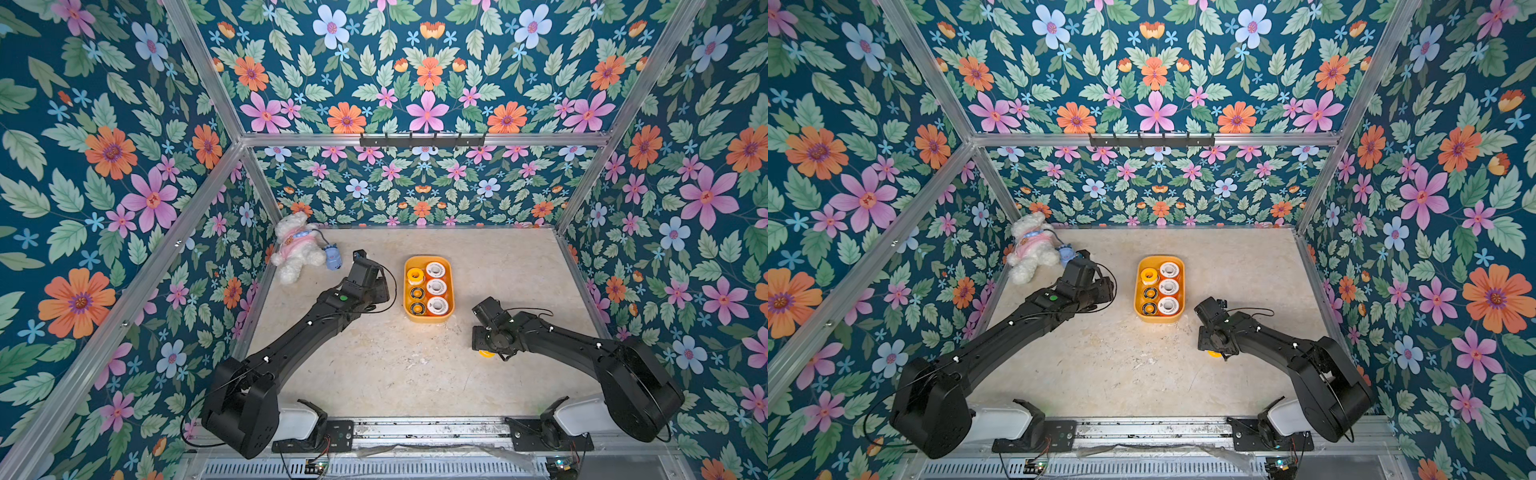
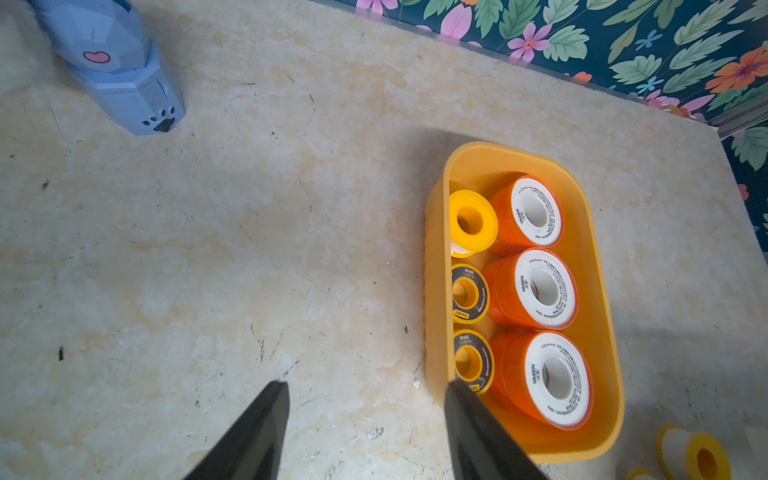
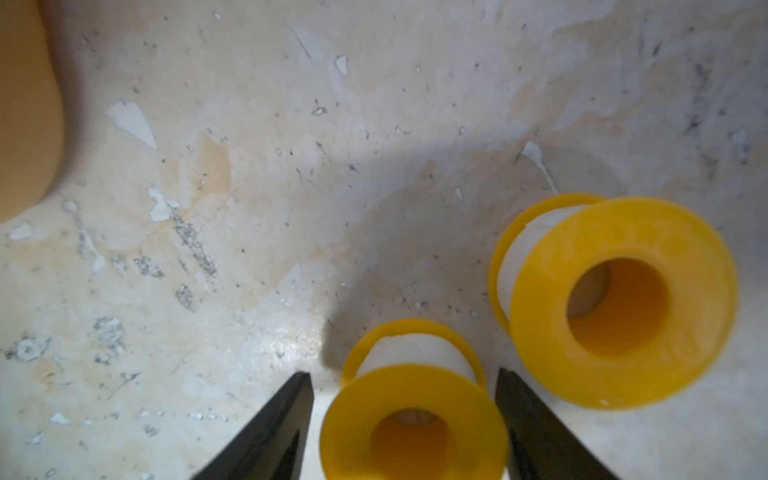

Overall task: Put the sealing tape into the storage box
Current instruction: Pick up the sealing tape at the center of the board.

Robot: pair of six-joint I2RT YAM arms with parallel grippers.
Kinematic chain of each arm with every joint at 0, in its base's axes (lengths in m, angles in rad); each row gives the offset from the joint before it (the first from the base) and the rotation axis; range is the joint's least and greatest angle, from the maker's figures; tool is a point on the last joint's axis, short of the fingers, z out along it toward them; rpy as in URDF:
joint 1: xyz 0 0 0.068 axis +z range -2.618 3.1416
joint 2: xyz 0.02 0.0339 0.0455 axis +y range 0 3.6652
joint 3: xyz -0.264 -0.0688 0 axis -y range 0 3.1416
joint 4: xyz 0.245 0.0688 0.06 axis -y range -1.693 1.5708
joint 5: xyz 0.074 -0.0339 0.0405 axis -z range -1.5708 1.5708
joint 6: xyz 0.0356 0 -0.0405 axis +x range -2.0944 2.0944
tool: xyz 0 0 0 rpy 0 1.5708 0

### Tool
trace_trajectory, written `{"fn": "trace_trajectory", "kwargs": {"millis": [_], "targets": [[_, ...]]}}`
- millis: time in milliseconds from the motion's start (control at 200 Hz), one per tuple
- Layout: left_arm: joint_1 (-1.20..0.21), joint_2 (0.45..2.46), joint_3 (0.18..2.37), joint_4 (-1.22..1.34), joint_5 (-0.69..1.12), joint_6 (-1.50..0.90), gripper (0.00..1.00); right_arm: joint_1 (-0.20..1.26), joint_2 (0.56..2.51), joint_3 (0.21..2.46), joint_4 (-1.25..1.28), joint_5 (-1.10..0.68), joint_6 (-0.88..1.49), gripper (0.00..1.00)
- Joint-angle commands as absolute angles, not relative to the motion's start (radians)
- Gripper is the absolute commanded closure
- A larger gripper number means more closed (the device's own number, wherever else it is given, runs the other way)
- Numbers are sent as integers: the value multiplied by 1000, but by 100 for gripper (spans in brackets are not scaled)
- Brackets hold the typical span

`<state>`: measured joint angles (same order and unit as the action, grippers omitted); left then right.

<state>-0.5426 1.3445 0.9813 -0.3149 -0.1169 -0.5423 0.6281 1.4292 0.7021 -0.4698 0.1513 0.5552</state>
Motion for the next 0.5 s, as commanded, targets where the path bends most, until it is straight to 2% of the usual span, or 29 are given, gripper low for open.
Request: {"fn": "trace_trajectory", "kwargs": {"millis": [0, 200, 305, 495], "targets": [[-541, 1345, 986, -326, -121, -538, 35, 630, 1436, 708, -476, 183, 566, 29], [-541, 1345, 986, -331, -125, -538, 35, 637, 1449, 710, -471, 183, 575, 32], [-541, 1344, 985, -332, -129, -539, 35, 638, 1449, 709, -469, 179, 574, 38], [-541, 1345, 980, -334, -129, -540, 35, 639, 1431, 714, -471, 162, 571, 40]]}}
